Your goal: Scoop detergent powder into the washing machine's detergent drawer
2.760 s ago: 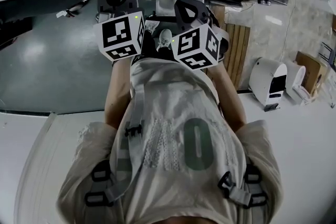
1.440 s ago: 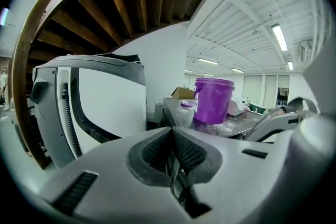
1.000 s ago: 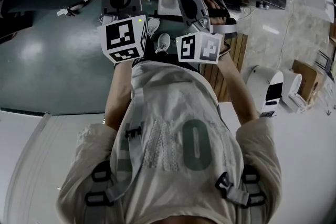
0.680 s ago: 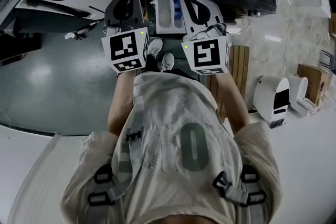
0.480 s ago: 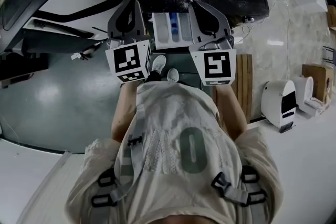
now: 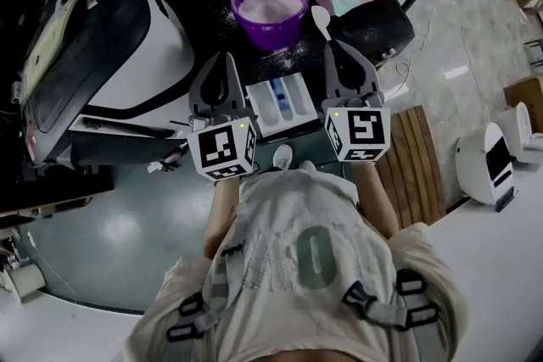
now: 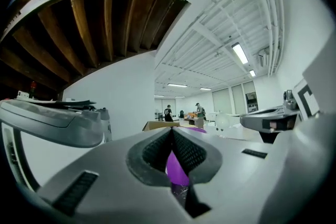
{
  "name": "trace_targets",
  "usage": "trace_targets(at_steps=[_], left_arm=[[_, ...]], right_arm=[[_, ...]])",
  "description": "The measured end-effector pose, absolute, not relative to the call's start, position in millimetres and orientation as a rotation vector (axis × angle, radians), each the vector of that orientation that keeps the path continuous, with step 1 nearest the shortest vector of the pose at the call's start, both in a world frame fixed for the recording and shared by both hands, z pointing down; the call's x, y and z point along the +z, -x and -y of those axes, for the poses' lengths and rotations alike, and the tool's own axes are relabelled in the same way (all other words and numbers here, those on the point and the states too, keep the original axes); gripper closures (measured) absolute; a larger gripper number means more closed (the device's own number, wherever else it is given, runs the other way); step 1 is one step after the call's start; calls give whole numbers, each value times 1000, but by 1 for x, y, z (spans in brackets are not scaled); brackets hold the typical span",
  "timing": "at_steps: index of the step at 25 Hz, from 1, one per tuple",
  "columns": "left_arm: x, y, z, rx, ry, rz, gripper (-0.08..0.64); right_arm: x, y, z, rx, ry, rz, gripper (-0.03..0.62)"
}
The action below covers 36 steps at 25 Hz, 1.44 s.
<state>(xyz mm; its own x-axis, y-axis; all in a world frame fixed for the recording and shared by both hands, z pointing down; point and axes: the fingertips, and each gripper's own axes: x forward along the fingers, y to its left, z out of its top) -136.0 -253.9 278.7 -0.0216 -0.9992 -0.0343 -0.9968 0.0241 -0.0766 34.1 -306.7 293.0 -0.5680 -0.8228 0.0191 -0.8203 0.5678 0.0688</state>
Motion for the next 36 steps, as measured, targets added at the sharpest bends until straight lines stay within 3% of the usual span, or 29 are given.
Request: trace_targets(at_steps=[8,36], left_arm=[[281,129,263,-53,2185,-2172,540],[283,130,261,-53,2164,-2176,540]], right_arm=[[305,-63,318,27,-1567,2677,583],[310,-62,315,72,-1548,2686,583]])
